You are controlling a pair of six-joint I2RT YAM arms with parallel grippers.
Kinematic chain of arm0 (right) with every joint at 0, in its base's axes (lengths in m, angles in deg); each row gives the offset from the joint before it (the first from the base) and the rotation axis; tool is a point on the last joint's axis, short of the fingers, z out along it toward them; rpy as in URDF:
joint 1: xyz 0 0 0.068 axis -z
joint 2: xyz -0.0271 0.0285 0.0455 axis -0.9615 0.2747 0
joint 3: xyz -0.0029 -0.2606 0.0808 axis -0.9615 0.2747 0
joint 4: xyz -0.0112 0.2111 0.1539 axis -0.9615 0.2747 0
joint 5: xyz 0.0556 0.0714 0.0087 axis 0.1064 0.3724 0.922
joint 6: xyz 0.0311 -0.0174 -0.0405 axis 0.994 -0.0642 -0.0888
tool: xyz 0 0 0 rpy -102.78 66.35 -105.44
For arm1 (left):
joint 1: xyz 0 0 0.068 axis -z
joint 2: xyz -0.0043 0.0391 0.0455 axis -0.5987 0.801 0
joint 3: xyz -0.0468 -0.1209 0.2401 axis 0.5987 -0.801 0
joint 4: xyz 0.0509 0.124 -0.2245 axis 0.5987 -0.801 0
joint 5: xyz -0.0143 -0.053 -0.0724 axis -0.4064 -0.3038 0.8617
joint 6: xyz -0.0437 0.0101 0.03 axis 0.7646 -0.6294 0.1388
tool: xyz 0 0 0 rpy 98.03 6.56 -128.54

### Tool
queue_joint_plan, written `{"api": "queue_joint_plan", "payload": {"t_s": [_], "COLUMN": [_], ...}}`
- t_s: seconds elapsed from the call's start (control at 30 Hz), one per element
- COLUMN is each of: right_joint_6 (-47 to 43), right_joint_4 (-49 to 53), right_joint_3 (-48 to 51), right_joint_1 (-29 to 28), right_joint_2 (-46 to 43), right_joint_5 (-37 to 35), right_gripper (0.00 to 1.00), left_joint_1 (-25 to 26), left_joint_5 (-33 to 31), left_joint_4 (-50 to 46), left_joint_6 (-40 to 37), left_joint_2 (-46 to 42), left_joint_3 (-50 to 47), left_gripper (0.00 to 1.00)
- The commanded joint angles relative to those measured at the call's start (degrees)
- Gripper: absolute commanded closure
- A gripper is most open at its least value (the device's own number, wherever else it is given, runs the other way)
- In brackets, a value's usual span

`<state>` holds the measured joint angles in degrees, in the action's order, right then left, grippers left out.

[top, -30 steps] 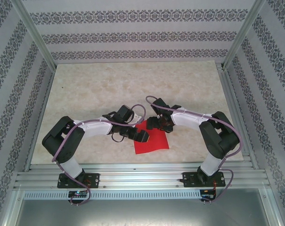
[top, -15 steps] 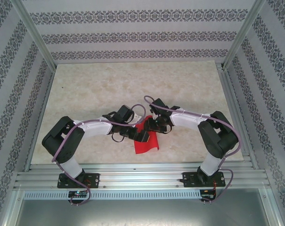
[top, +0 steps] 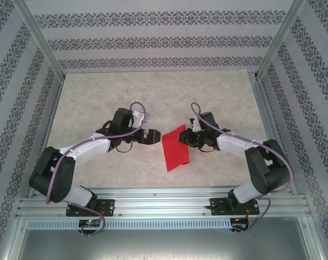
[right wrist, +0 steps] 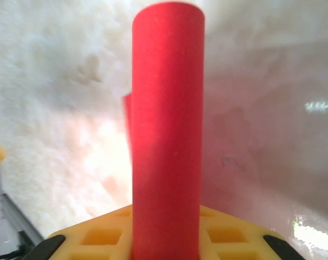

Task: Fold a paper plane with a square sheet of paper (fold left side to right side)
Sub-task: Pick up the square sheet of paper from the bottom-center of the table, then place a square sheet of paper at the center of the table.

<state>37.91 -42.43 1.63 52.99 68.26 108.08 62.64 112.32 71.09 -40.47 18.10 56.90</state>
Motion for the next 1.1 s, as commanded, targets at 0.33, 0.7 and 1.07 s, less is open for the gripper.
{"api": "queue_joint_plan", "payload": {"t_s": [0.33,0.7,1.07], "right_joint_6": [16.81,31.74,27.98], "right_joint_4": [-42.13,-59.17,-52.10], "right_joint_3": [2.71,-3.13,-6.29], "right_joint_1": [10.31,7.26,4.45], "right_joint_2": [-10.12,-9.55,-11.53], "right_joint_5": [24.84,28.78,28.06], "right_gripper": [0.77,0.79,0.78], "left_joint_1": [-5.54,-4.23,-1.25], "left_joint_5": [17.03,22.54,25.00], "left_joint_4": [11.24,20.41,28.11], "left_joint_6": [7.50,14.81,19.35], "left_joint_2": [0.29,4.01,3.08], "left_joint_3": [7.29,12.32,13.48], "left_gripper": [0.00,0.00,0.15]}}
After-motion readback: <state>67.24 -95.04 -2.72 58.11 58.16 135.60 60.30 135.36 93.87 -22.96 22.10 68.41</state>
